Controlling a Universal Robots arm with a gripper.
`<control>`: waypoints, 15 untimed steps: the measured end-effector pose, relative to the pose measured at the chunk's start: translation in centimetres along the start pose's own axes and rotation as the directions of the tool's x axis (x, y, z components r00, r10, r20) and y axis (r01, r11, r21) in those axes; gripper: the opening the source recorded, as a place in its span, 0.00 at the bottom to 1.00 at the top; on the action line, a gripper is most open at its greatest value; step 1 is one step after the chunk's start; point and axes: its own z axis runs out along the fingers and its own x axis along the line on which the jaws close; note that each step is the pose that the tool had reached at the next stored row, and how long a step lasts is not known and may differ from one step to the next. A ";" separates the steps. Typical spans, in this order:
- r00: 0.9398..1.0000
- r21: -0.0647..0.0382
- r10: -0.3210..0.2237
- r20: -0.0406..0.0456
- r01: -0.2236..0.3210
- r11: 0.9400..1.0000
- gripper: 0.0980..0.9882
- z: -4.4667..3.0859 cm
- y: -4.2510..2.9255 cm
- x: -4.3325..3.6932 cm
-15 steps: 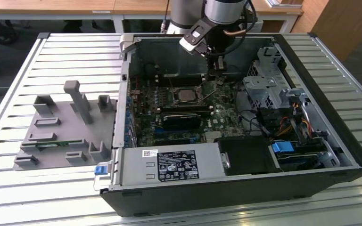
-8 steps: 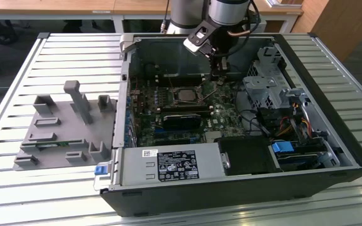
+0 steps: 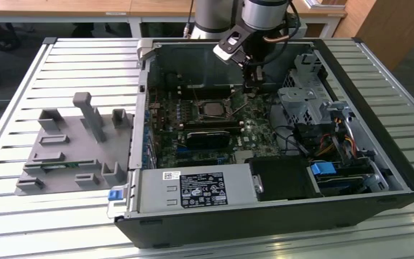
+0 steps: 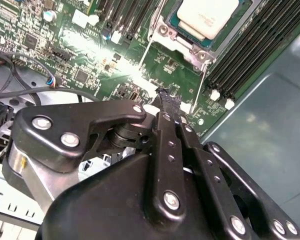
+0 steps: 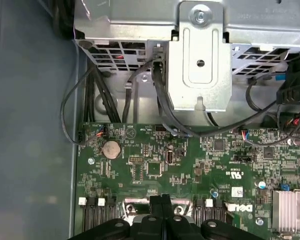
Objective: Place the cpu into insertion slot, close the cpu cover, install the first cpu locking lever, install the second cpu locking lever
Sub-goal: 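Close the cpu cover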
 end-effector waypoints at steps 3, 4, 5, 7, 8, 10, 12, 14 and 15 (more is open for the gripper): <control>1.000 0.000 0.000 0.000 0.000 1.000 0.01 0.12 0.39 0.15; 1.000 0.000 0.000 0.000 0.000 1.000 0.01 0.15 0.51 0.18; 1.000 0.000 0.000 0.000 0.000 1.000 0.01 0.18 0.65 0.23; 1.000 0.000 0.000 0.000 0.000 1.000 0.01 0.25 0.97 0.34; 1.000 0.000 0.000 0.000 0.000 1.000 0.01 0.30 1.11 0.38; 1.000 0.001 0.000 0.000 0.000 1.000 0.01 0.38 1.41 0.46; 1.000 0.001 0.000 0.000 0.000 1.000 0.01 0.47 1.72 0.52; 1.000 0.003 0.000 0.000 0.000 1.000 0.01 0.56 2.00 0.58; 1.000 0.003 0.000 0.000 0.000 1.000 0.01 0.60 2.13 0.60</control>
